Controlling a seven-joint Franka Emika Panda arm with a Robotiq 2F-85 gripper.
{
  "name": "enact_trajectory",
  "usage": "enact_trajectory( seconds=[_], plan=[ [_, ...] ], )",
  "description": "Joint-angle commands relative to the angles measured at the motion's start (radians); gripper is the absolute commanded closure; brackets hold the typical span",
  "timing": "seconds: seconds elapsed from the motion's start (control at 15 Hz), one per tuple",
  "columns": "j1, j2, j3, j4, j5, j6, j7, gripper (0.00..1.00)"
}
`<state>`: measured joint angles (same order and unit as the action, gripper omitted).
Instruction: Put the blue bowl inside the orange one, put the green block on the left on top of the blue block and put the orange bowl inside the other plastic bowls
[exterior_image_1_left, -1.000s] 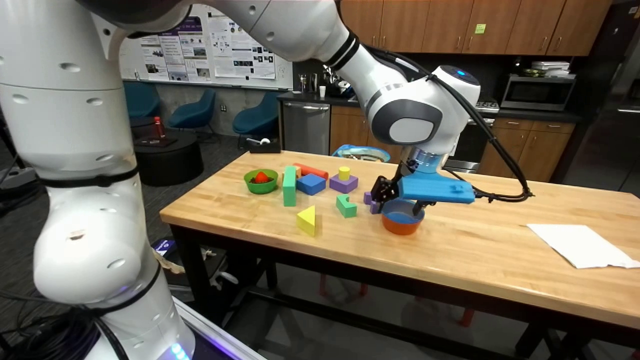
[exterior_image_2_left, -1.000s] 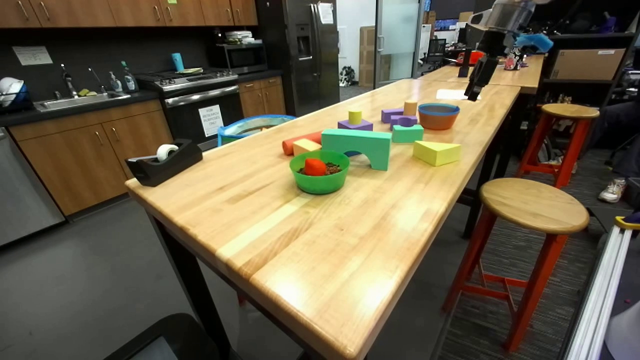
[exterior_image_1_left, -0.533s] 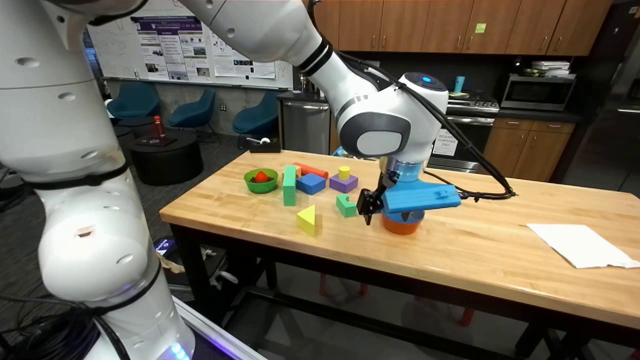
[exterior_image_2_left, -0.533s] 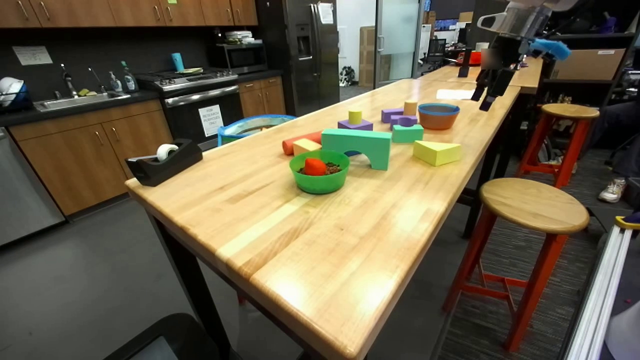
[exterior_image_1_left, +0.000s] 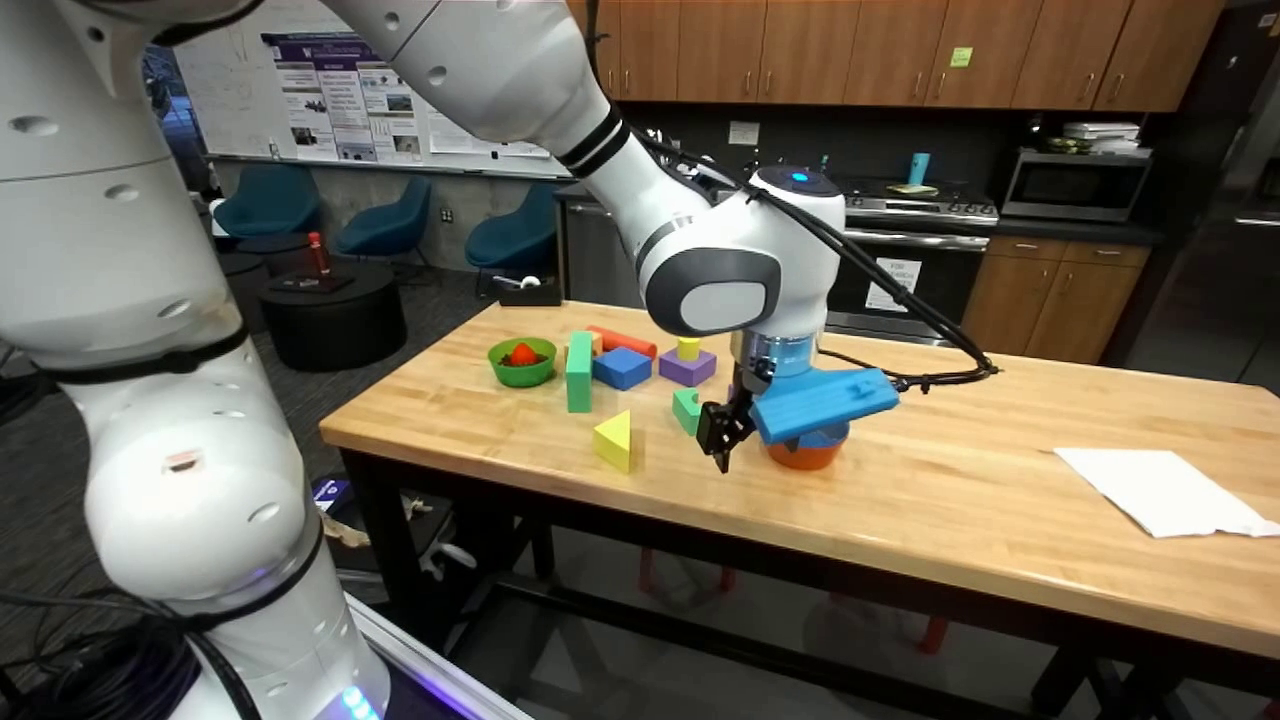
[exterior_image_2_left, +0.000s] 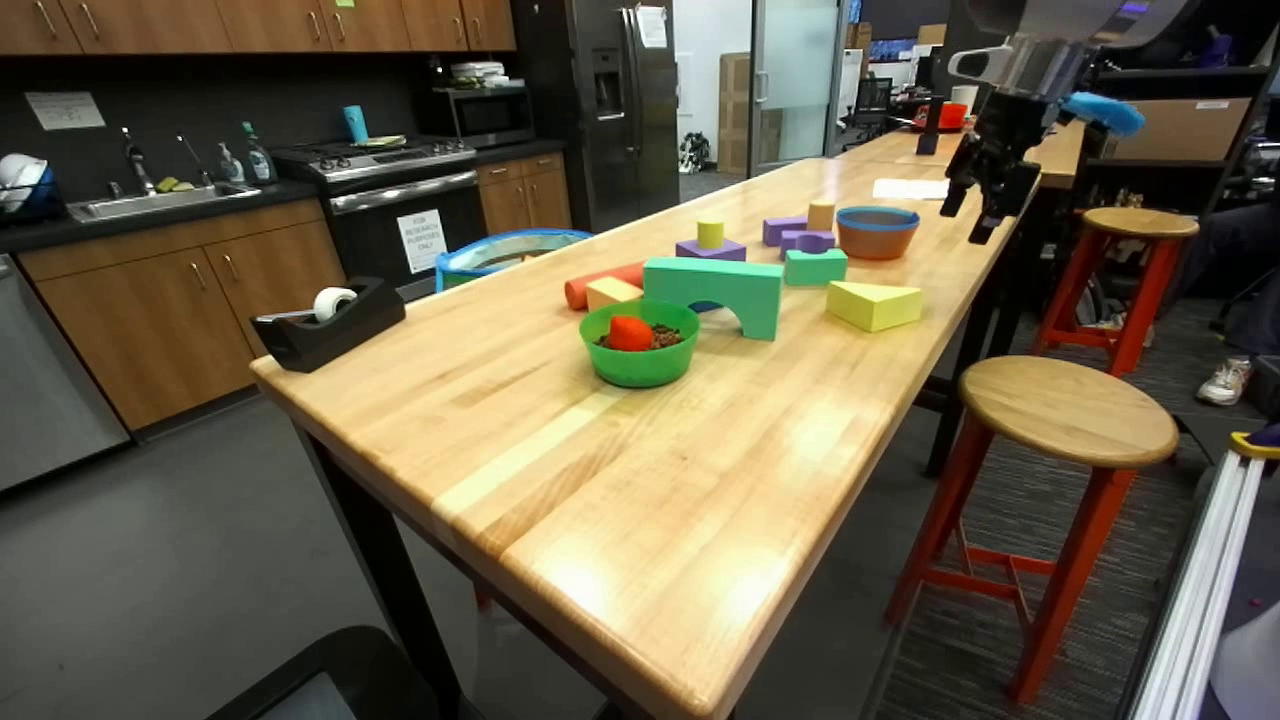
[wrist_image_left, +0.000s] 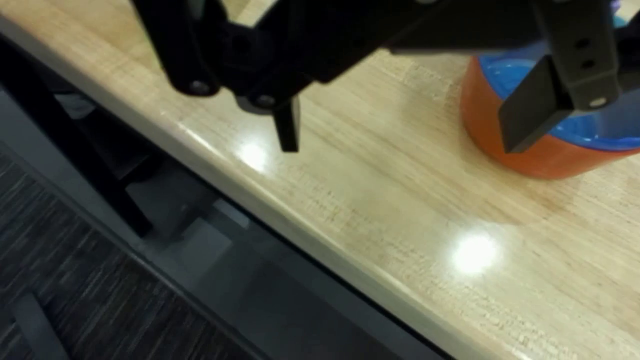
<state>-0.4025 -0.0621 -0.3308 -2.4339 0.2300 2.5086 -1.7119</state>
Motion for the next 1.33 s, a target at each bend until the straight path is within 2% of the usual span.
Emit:
enact_trajectory(
  seconds=[0.0, 0.07, 0.4, 0.6, 0.87, 1.13, 1.27],
  plan=[
    [0.009, -0.035, -0.024, -0.009, -0.132, -0.085, 0.079, 0.0],
    [0.021, -0.003, -0.026, -0.002, -0.085, -0.044, 0.042, 0.0],
    [0.019, -0.009, -0.034, -0.002, -0.11, -0.07, 0.058, 0.0],
    [0.018, -0.018, -0.028, -0.021, -0.172, -0.108, 0.082, 0.0],
    [0.044, -0.05, -0.011, -0.077, -0.192, -0.118, 0.068, 0.0],
    [0.086, -0.085, 0.013, -0.158, -0.186, -0.058, 0.078, 0.0],
    [0.109, -0.117, 0.025, -0.218, -0.171, 0.007, 0.081, 0.0]
  ],
)
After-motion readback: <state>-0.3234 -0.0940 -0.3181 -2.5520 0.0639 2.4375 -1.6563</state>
